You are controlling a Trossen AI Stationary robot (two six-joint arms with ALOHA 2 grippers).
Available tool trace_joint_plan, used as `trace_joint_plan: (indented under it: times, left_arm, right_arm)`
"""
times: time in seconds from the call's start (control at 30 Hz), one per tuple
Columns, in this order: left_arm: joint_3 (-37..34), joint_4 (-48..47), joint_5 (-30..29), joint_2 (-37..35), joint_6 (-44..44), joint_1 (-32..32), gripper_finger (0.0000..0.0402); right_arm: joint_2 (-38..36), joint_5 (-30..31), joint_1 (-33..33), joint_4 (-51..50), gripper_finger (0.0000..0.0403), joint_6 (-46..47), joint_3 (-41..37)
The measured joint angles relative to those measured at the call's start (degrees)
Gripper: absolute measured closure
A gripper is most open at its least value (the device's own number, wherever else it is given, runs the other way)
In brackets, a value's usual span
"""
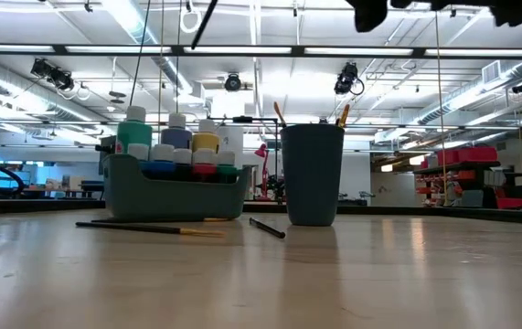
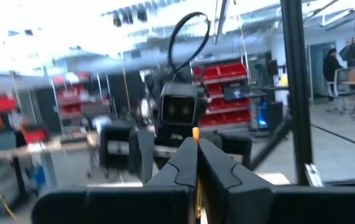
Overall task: Pick & Place Paint Supplies
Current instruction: Put the gold paint brush into the blue cup
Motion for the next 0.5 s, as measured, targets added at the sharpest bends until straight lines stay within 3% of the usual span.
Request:
trace_joint_plan:
  times: [0.17, 0.33, 0.5]
  left_arm:
    - [0.0, 1.4, 3.8, 0.2, 1.3, 2.1, 0.0397]
    - [0.0, 0.7, 4.3, 0.3, 0.6, 3.4, 0.0394]
    - [0.0, 0.6, 5.9, 0.3, 0.5, 4.0, 0.0396]
  right_arm:
    - [5.6, -7.2, -2.5, 11.9, 0.0204, 9.2, 0.0]
    - [13.5, -9.5, -3.3, 25.4, 0.0204, 9.0, 0.3]
    - [18.9, -9.7, -3.8, 24.9, 0.0204, 8.7, 5.9]
